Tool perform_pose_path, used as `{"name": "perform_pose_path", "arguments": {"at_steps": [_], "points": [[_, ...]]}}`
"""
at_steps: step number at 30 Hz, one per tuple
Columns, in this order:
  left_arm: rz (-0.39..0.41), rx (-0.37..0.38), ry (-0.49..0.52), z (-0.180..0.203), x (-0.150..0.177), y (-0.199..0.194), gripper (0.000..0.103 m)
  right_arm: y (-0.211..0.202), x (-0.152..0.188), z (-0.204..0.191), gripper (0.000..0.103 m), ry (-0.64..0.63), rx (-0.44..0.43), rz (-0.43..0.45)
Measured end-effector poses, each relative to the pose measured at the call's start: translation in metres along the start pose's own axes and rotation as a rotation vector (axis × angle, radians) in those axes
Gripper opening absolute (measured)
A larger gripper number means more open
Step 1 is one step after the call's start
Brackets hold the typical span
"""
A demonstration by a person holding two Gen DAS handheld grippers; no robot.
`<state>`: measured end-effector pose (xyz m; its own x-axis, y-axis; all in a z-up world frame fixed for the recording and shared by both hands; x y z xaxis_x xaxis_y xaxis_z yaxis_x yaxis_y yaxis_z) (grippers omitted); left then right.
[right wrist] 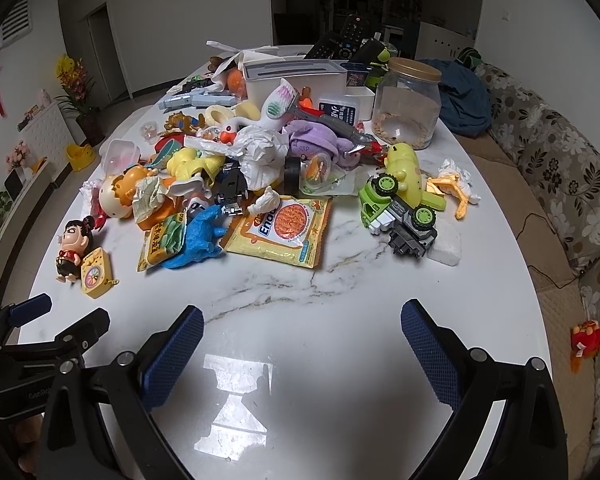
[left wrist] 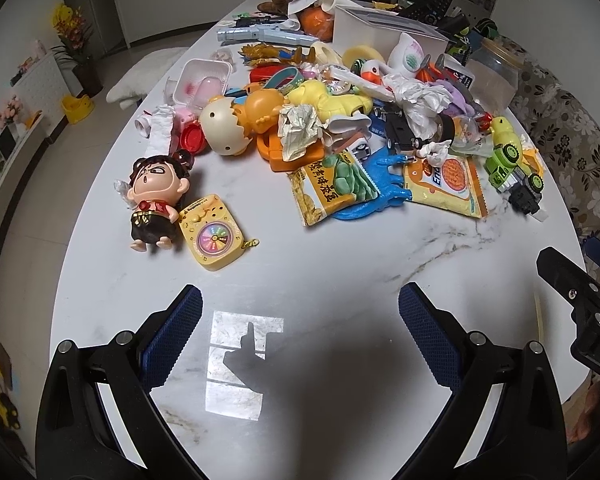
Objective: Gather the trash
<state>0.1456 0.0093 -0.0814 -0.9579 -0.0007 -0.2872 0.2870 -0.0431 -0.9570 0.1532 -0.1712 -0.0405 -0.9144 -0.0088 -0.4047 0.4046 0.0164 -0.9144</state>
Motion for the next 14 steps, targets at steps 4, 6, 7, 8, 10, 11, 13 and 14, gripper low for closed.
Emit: {"name": "perform_pose_path", "arguments": {"at_steps": [4, 6, 7, 8, 10, 11, 13, 14], "points": [[0.000, -0.008, 0.005, 0.0002, 0.0006, 0.0000, 0.096, -0.0001, 0.0005, 0.0000, 0.098, 0.001, -0.001, -0.001], [0.004, -0.021, 0.011, 0.0005, 0.0007, -0.0004, 0.096, -0.0004, 0.0008, 0.0002, 0.098, 0.001, 0.001, 0.000], [0.002, -0.028, 0.007, -0.0001, 0.0007, -0.0005, 0.096, 0.0001, 0.0015, 0.0008, 0.098, 0.001, 0.002, -0.001], [0.000, -0.031, 0.001, -0.0009, 0.0008, -0.0002, 0.096, 0.0001, 0.0023, 0.0012, 0.098, 0.001, 0.003, -0.001], [-0.008, -0.024, 0.001, -0.0008, 0.0010, 0.0012, 0.096, 0.0001, 0.0058, 0.0033, 0.098, 0.004, 0.008, -0.001], [-0.007, -0.024, 0.000, -0.0012, 0.0012, 0.0012, 0.096, 0.0002, 0.0067, 0.0040, 0.098, 0.005, 0.009, -0.001], [-0.001, -0.035, -0.002, -0.0020, 0.0003, 0.0012, 0.096, 0.0000, 0.0078, 0.0055, 0.098, 0.008, 0.011, -0.002], [0.001, -0.039, -0.005, -0.0025, -0.0002, 0.0013, 0.096, -0.0001, 0.0085, 0.0062, 0.098, 0.010, 0.011, -0.002]]}}
Point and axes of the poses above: each gripper's, at about its wrist camera, not at the fingertips, and y roughly the way its jaws point, z to its right, x to its underside, the point moved 9 cm from there along y, roughly the way its jaws point, and after that the axes turned 14 degrees about -z, right-handed, at the moved point
